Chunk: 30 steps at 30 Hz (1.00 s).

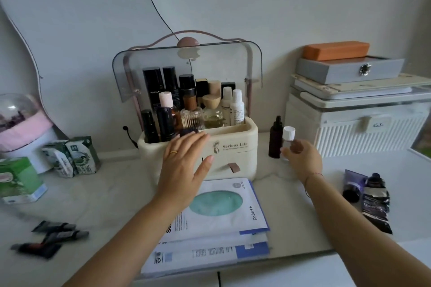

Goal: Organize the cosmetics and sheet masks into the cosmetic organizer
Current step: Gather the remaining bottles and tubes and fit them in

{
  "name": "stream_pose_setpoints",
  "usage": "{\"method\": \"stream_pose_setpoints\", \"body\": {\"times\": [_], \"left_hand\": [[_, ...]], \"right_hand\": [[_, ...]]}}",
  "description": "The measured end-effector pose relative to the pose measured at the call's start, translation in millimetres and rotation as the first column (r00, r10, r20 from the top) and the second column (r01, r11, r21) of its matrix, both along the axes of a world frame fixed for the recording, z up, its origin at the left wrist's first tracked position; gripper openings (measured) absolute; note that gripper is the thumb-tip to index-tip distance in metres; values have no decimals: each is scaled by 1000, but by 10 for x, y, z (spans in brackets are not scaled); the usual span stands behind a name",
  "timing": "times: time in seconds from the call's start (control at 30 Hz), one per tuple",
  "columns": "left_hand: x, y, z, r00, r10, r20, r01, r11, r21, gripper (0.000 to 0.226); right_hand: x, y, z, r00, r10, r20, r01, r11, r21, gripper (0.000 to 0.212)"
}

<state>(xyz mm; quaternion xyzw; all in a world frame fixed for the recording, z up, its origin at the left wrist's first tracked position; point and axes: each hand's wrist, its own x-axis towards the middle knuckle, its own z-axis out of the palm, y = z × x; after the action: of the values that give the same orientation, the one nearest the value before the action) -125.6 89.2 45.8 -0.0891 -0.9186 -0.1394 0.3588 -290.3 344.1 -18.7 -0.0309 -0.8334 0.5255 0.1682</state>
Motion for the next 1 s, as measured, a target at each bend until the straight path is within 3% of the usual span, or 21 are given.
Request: {"method": "stream_pose_setpoints", "body": {"times": [0.17, 0.3, 0.4, 0.47, 0.53, 0.73, 0.83, 1.0], "left_hand": [[-9, 8, 2, 1000, 10, -7, -10, 999, 49, 50], [-23, 27, 5, 999, 12, -32, -10, 997, 75, 47], [-30, 31, 23, 999, 21, -49, -16, 996, 92, 45], [-34, 35, 39, 998, 23, -53, -17, 994, 110, 45], [-27, 34, 54, 999, 14, -46, -8, 992, 124, 45], [21, -34, 24, 998, -43, -48, 47, 996, 72, 44], [18, -41, 16, 997, -46, -66, 52, 995, 84, 43], [1, -23, 0, 996, -37, -86, 46, 994, 100, 43]], "right_hand": [[118, 0, 57, 1000, -5, -5, 5, 999, -51, 32], [526, -106, 473, 964, 2, -267, -29, 995, -97, 32], [922, -359, 891, 856, 256, -448, -290, 957, -8, 27], [1046, -574, 1095, 771, 419, -479, -438, 895, 78, 26], [1033, -786, 1235, 748, 503, -433, -489, 859, 152, 27], [679, -1111, 1327, 793, 599, -111, -526, 766, 370, 28], [610, -1153, 1313, 790, 610, -53, -533, 728, 430, 36], [547, -1190, 1321, 790, 612, 24, -540, 678, 498, 31]]}}
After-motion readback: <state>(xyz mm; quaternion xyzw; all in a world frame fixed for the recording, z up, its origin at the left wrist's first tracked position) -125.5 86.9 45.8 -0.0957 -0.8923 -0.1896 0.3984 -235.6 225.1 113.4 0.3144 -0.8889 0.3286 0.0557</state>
